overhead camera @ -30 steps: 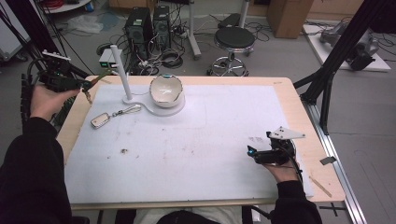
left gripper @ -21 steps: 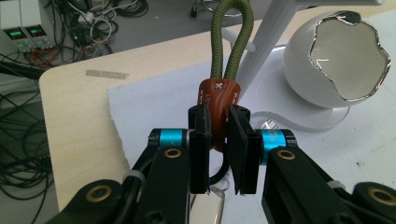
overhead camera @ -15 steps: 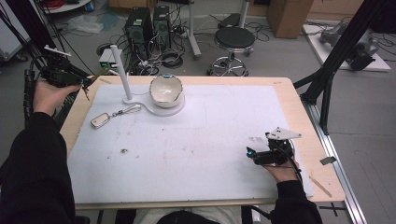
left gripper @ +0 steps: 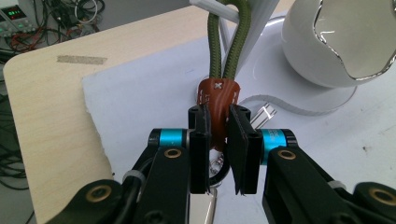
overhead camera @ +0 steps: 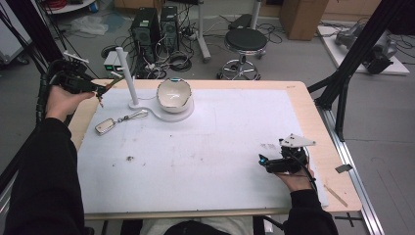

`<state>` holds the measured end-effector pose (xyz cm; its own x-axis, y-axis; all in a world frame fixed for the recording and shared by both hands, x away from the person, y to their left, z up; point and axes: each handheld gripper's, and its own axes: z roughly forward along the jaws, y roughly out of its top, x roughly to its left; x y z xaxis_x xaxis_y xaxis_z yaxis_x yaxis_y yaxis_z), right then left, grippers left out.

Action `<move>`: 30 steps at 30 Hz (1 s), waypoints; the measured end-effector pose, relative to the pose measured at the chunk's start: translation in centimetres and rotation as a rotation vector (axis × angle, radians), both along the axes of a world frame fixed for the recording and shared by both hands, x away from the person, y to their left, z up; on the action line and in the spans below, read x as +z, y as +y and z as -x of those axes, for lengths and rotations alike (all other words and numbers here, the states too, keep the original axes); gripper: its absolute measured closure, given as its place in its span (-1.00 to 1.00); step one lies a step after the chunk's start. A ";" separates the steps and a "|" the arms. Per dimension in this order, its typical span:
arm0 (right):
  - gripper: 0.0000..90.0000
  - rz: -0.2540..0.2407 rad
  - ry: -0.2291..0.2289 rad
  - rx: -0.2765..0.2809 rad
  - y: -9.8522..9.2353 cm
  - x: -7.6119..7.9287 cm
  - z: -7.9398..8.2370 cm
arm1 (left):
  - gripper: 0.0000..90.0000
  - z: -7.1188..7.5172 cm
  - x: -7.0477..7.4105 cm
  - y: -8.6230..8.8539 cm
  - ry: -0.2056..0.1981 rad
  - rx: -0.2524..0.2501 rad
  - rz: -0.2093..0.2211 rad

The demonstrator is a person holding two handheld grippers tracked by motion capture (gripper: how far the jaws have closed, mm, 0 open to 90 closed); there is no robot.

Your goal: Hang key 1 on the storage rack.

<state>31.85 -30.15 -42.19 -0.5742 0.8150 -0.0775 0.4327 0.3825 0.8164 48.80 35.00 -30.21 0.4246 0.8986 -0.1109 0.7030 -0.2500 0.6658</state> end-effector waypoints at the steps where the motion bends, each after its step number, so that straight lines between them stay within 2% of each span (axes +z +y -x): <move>1: -0.95 0.001 -0.006 0.001 0.0 0.0 0.0 | 0.75 -0.1 -0.1 0.0 0.002 0.000 -0.003; 13: -0.95 0.001 -0.009 0.004 -0.1 0.0 -0.1 | 0.75 -0.8 -1.1 -1.2 0.036 0.012 -0.047; 23: -0.95 0.013 -0.010 0.009 0.0 0.0 0.0 | 0.75 -1.7 -2.6 -2.9 0.060 -0.004 -0.075; 30: -0.95 0.009 -0.007 0.009 0.0 0.0 0.0 | 0.71 -1.6 -3.5 -2.1 0.070 0.036 -0.008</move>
